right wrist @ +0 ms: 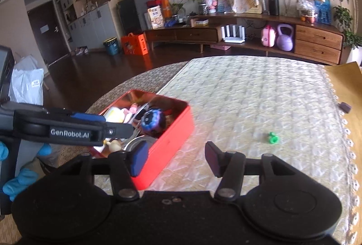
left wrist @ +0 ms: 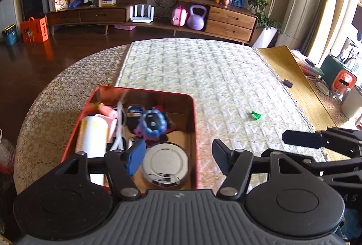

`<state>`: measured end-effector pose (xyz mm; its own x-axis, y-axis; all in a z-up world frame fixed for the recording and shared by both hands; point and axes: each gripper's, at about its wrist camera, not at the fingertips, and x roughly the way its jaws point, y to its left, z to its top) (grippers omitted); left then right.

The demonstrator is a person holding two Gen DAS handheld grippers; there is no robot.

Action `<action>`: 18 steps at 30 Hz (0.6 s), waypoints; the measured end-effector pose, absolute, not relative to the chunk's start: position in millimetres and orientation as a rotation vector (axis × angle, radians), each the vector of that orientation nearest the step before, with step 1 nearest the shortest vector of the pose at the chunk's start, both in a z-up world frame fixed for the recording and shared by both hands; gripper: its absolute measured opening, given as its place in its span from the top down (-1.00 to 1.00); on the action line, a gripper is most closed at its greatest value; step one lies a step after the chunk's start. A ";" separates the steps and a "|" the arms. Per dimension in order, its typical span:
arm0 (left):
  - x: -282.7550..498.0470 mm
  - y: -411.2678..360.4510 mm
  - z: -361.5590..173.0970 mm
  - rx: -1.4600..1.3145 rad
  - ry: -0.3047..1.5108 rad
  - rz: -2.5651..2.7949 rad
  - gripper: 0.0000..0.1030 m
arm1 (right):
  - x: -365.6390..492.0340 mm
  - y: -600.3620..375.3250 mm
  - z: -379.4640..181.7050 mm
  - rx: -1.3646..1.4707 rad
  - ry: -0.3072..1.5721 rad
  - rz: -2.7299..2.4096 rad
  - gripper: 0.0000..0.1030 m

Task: Organize rigid objects
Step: 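Release the bottle in the tin with the left gripper while the right gripper releases the clipper, then move the left gripper to the green toy while the right gripper moves to the purple cap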

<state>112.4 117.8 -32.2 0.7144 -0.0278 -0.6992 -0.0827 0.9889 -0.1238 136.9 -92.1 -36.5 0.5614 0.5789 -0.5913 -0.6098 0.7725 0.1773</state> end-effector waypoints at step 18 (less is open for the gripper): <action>148.7 6.9 -33.3 -0.068 0.802 -0.036 -0.57 | 161.2 -182.3 -34.1 0.019 0.630 0.519 -0.97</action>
<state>148.7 6.9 -33.3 0.6951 -0.0576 -0.7166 0.0063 0.9972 -0.0740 161.1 -182.3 -34.1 0.6845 0.4694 -0.5577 -0.4578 0.8722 0.1722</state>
